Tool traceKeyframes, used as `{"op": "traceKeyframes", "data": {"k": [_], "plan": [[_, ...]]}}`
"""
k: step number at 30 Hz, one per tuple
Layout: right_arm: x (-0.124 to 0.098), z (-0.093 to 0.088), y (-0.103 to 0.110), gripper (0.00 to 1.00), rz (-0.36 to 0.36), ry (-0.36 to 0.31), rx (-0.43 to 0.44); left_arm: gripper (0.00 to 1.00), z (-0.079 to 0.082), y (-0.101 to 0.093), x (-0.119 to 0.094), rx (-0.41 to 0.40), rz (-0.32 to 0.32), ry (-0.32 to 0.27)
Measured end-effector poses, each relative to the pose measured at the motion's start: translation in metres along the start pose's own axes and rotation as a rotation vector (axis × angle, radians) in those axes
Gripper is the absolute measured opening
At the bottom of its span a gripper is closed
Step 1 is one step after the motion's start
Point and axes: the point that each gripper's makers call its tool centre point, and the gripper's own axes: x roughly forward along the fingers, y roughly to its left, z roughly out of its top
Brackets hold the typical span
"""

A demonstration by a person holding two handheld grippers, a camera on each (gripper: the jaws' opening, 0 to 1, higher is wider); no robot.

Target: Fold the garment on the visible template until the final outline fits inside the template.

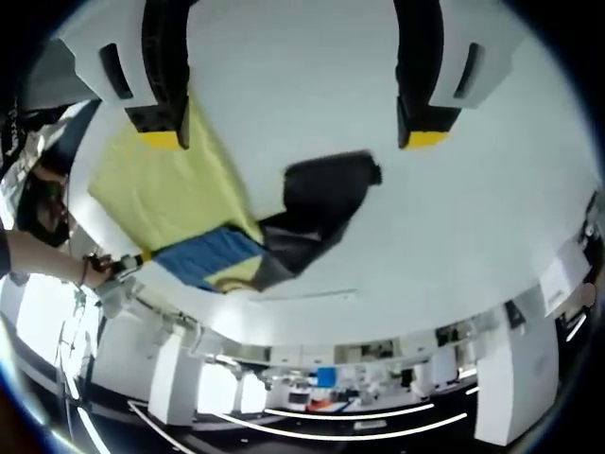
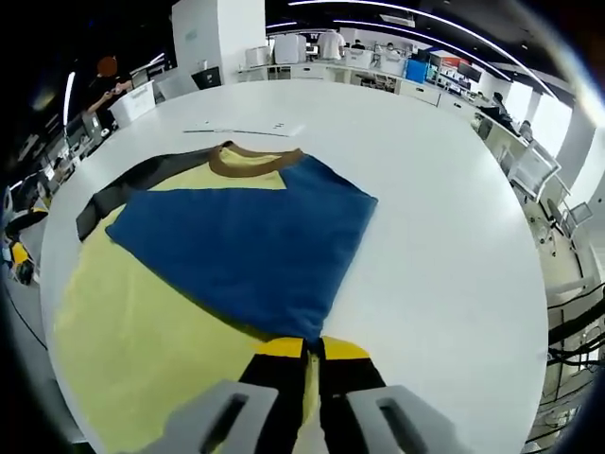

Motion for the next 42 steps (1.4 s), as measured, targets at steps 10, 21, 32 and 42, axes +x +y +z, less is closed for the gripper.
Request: {"op": "traceKeyframes", "data": {"k": [10,21,32,42], "plan": [[-0.001,-0.002,-0.01,0.0,-0.015,0.009,0.004,0.87,-0.002,0.003,-0.002,-0.004,0.009,0.004],[-0.007,0.002,-0.011,0.34,-0.021,-0.025,0.073,0.87,0.001,0.0,-0.004,-0.002,0.01,-0.003],[-0.05,0.035,0.023,0.75,0.065,-0.199,0.02,0.82,0.008,0.004,-0.005,-0.075,0.022,-0.056],[-0.095,0.052,0.054,0.94,0.16,-0.302,-0.022,0.74,0.003,0.016,0.01,-0.131,0.049,-0.084]]}}
